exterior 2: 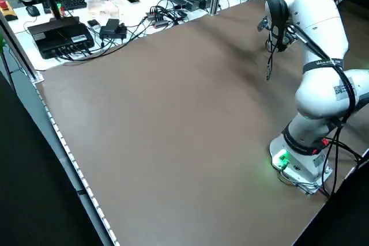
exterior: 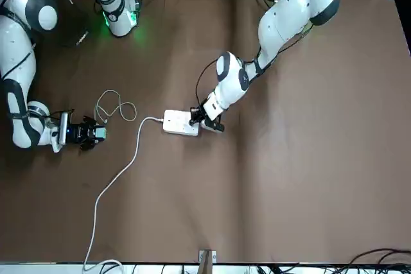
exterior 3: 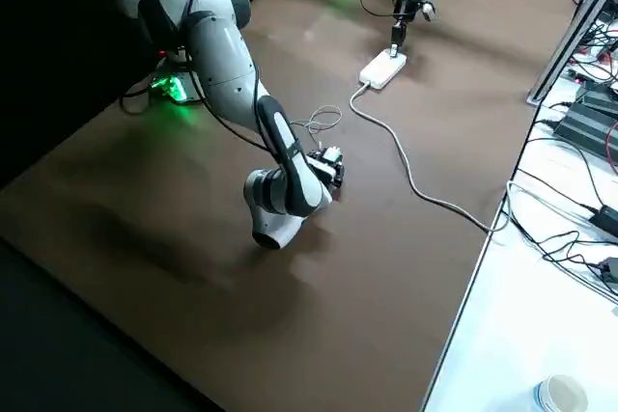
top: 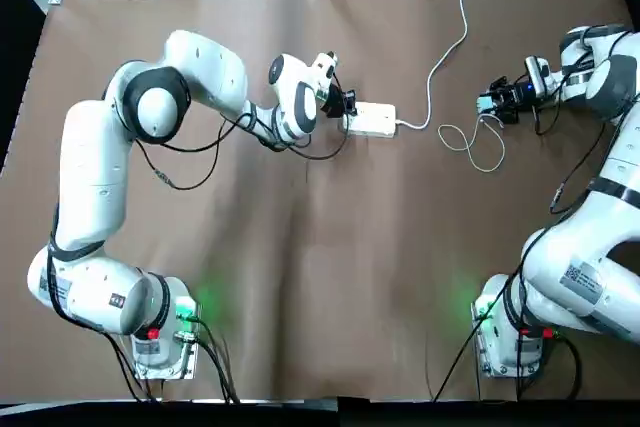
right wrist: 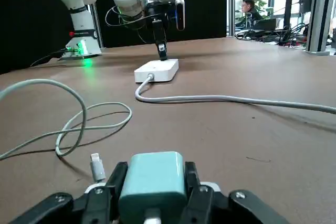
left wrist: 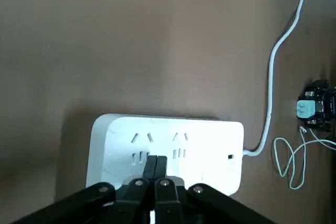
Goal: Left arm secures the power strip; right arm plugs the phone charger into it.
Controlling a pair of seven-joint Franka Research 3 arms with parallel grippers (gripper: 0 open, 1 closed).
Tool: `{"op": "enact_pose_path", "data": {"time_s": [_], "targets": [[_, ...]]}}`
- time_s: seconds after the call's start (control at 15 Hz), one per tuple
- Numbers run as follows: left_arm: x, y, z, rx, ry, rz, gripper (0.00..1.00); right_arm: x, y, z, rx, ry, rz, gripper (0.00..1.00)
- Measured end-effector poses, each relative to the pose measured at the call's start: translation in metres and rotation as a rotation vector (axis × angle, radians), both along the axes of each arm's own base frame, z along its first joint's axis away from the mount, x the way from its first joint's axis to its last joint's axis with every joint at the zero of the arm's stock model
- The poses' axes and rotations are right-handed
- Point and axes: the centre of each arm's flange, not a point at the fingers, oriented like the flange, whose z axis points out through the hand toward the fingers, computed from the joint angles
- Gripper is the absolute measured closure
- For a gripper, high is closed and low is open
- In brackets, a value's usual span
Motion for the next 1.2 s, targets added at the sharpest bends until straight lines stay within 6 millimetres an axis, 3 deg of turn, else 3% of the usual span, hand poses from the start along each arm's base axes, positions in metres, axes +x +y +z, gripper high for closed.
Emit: {"op": "enact_pose_path", "data": {"time_s": [0.4,0.6,0.8,1.2], "targets": [[0.000,0.000,0.000,0.000,-0.001,-0.001,0.99,0.002,-0.001,0.002,-0.007,-0.005,0.005,0.52],[0.000,0.000,0.000,0.000,-0.001,-0.001,0.99,0.012,-0.003,0.016,-0.039,0.005,0.012,0.52],[0.000,0.000,0.000,0.000,-0.001,-0.001,0.99,0.032,-0.010,0.062,-0.122,0.060,0.026,0.52],[0.000,0.000,0.000,0.000,-0.001,-0.001,0.99,0.071,-0.009,0.195,-0.319,0.201,-0.006,0.52]]}}
